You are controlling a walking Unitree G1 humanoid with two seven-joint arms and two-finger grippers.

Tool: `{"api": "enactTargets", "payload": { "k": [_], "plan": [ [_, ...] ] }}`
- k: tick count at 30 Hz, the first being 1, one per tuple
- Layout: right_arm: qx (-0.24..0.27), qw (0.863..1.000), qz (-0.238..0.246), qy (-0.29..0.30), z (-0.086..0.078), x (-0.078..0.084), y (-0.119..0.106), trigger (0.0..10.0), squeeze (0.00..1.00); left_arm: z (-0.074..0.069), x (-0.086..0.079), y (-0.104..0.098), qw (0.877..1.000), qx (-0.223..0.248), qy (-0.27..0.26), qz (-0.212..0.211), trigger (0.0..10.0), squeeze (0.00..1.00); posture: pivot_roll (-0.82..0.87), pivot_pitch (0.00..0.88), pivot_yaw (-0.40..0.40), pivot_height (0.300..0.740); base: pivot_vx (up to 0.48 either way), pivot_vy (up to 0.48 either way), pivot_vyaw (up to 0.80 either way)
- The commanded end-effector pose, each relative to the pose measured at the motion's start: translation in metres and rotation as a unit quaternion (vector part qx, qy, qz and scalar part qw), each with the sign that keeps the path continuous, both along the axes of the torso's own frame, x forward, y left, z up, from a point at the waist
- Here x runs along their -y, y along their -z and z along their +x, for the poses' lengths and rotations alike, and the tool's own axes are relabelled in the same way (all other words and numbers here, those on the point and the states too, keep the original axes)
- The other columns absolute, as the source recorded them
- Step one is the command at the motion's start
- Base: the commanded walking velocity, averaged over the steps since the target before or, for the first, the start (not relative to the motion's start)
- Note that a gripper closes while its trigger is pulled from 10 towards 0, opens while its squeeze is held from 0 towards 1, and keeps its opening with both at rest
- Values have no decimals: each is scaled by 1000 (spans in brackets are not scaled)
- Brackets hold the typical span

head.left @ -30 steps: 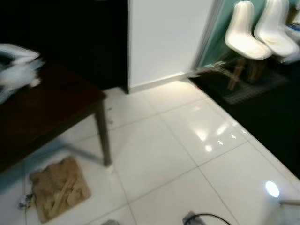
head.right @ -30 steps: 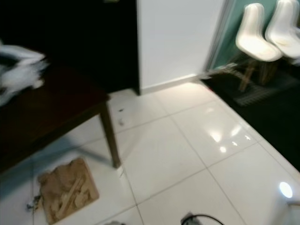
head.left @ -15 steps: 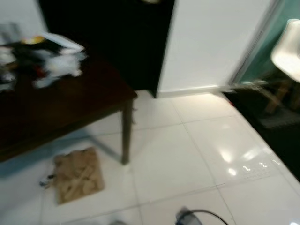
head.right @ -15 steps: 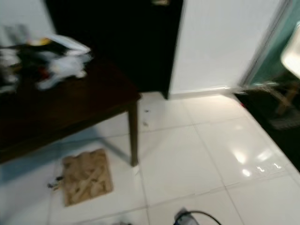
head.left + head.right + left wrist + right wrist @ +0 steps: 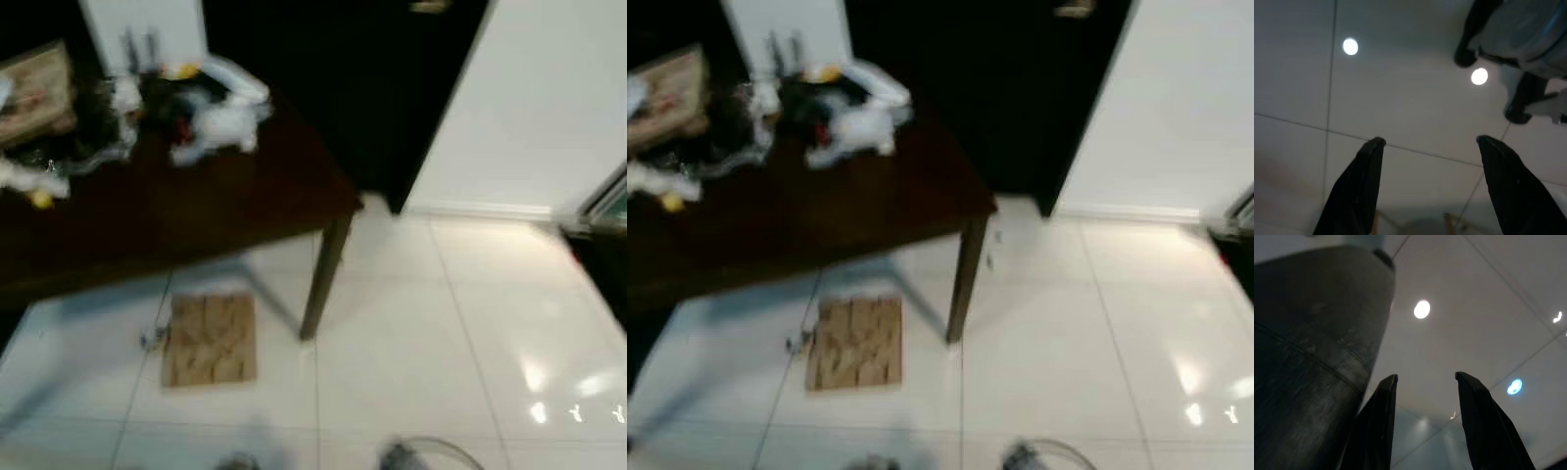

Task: Picking trash to rubbish bin

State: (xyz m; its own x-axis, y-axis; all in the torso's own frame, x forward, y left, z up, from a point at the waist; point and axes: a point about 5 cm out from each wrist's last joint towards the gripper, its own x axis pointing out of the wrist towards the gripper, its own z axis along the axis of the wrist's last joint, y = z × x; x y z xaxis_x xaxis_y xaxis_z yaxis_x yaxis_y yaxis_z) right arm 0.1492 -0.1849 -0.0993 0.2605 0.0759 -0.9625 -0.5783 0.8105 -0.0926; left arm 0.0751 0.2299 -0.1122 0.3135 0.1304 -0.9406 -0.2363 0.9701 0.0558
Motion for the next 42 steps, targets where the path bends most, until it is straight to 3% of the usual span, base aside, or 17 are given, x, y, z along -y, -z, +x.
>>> {"api": "enactTargets", "payload": {
  "k": [1, 42],
  "plan": [
    [-17, 1000, -7, 10, -12, 6, 3, 10000, 0, -11, 3, 3, 1000, -18, 2, -4, 10000, 0, 217, 116, -74, 740, 0, 0, 775],
    [-14, 1000, -8, 3, -10, 7, 3, 10000, 0, -2, 3, 1, 1000, -7, 4, -2, 10000, 0, 216, 108, -78, 740, 0, 0, 777]
  ]
}}
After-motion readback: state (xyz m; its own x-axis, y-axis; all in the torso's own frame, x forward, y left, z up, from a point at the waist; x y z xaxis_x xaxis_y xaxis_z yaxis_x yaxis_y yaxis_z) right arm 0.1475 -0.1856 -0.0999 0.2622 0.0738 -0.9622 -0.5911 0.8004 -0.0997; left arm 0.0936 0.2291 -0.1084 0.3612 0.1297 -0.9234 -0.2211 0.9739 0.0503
